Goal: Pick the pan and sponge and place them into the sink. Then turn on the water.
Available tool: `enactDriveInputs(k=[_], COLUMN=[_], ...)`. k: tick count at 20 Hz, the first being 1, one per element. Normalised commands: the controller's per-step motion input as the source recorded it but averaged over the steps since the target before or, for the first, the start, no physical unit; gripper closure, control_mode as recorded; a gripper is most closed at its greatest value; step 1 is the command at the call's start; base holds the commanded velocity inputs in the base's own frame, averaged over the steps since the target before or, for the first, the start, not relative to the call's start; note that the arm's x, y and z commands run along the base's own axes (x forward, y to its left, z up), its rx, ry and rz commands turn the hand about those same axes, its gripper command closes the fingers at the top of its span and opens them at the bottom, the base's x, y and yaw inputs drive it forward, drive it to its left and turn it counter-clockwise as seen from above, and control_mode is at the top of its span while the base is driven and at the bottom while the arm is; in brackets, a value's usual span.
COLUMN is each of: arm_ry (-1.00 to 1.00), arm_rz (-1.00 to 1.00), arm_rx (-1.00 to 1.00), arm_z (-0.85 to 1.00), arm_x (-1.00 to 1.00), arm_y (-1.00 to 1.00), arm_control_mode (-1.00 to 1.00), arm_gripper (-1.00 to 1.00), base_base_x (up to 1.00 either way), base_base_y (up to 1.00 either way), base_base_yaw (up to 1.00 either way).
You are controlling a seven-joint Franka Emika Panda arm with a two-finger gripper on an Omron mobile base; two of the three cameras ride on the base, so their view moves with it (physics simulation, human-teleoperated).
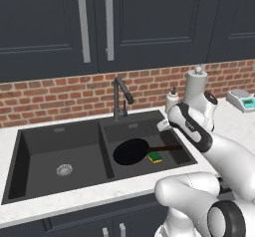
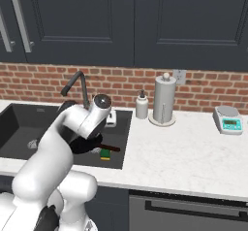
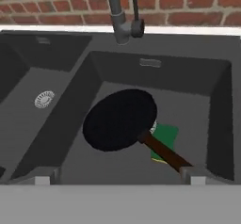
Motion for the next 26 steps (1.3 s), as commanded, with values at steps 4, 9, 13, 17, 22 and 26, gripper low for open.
enactDriveInputs(k=[4,9,13,17,22,26], arm_ry=[0.0,0.0,0.01,0.0,0.0,0.0], arm_rz=[-0.19,-0.19,-0.09,0.0,0.0,0.0], arm_rx=[0.34,0.21,0.0,0.0,0.07,0.19], arm_z=[0.0,0.0,0.0,0.0,0.0,0.0], arm_x=[0.0,0.03,0.01,0.0,0.08,0.13], arm_y=[0.11,0.21,0.08,0.0,0.0,0.02], arm_control_mode=[-1.0,-1.0,-1.0,-1.0,-1.0,-1.0], arm_gripper=[-1.0,-1.0,-1.0,-1.0,-1.0,-1.0], base_base_x=[0.0,0.0,0.0,0.0,0.0,0.0], base_base_y=[0.0,0.0,0.0,0.0,0.0,0.0], base_base_yaw=[0.0,0.0,0.0,0.0,0.0,0.0])
